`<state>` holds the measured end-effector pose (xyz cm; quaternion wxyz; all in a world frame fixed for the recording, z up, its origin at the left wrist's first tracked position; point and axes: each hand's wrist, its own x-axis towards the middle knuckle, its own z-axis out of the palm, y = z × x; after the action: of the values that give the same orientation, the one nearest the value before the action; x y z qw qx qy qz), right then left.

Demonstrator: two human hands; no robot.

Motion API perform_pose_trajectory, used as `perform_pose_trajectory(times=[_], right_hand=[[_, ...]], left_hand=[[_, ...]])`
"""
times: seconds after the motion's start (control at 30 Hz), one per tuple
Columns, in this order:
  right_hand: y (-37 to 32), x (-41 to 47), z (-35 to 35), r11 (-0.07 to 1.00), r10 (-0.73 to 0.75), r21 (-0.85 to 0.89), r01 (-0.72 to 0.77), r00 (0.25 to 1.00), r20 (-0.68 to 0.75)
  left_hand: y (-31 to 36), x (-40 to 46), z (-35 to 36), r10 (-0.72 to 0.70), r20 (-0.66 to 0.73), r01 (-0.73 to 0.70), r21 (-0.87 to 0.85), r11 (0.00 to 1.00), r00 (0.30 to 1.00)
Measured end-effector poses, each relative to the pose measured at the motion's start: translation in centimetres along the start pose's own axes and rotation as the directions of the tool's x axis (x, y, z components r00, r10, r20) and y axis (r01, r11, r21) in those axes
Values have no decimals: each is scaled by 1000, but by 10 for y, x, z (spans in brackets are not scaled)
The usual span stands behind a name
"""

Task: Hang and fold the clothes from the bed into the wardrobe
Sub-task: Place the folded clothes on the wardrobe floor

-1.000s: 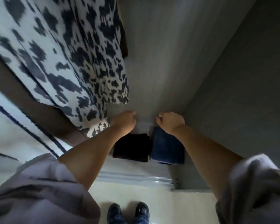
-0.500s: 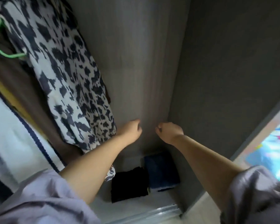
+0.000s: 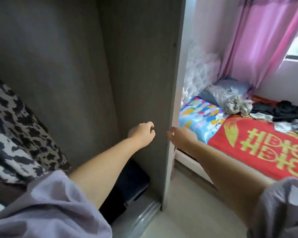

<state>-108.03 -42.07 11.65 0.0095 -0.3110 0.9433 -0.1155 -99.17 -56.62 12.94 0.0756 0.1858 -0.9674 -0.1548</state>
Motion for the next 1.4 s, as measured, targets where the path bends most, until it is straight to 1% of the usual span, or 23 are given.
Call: perform_pose_trajectory(times=[0.1, 0.2, 0.33, 0.47, 0.53, 0.67, 0.77, 0.97, 1.03, 1.13, 1.23, 1.3, 1.4], right_hand=[[64, -26, -21, 994, 105, 10, -104, 994, -37], [131, -53, -38, 975, 222, 3, -222, 972, -74], [231, -90, -54, 933, 357, -22, -358, 933, -54], [331, -129, -68, 896, 441, -42, -442, 897, -37], [377, -146, -75, 873, 481, -67, -483, 876, -37], [454, -171, -85, 830, 555, -51, -556, 831, -32], [495, -173, -82, 800, 598, -60, -597, 801, -1], [559, -133, -65, 789, 615, -47, -613, 786, 67], [581, -107, -61, 786, 618, -47, -616, 782, 80], [617, -60, -62, 779, 627, -43, -625, 777, 57], [655, -16, -67, 755, 656, -33, -655, 752, 66], [682, 12, -73, 740, 673, -41, -672, 736, 74], [713, 39, -74, 717, 696, -32, -696, 715, 64]], left_hand=[[66, 9, 22, 121, 35, -121, -13, 993, 992], [133, 20, 46, 216, 87, -216, -13, 976, 972], [225, 33, 86, 316, 132, -311, -57, 949, 940], [320, 40, 134, 412, 188, -389, -149, 909, 892], [366, 40, 156, 457, 205, -431, -161, 888, 865], [439, 43, 196, 539, 249, -515, -159, 842, 805], [471, 55, 218, 567, 301, -553, -139, 821, 767], [505, 116, 259, 535, 363, -524, -137, 840, 763], [516, 147, 272, 536, 375, -529, -132, 838, 756], [535, 203, 290, 529, 376, -513, -150, 845, 761], [555, 262, 303, 515, 410, -492, -170, 854, 753], [569, 300, 313, 516, 426, -503, -152, 851, 743], [583, 343, 324, 523, 419, -518, -135, 845, 743]])
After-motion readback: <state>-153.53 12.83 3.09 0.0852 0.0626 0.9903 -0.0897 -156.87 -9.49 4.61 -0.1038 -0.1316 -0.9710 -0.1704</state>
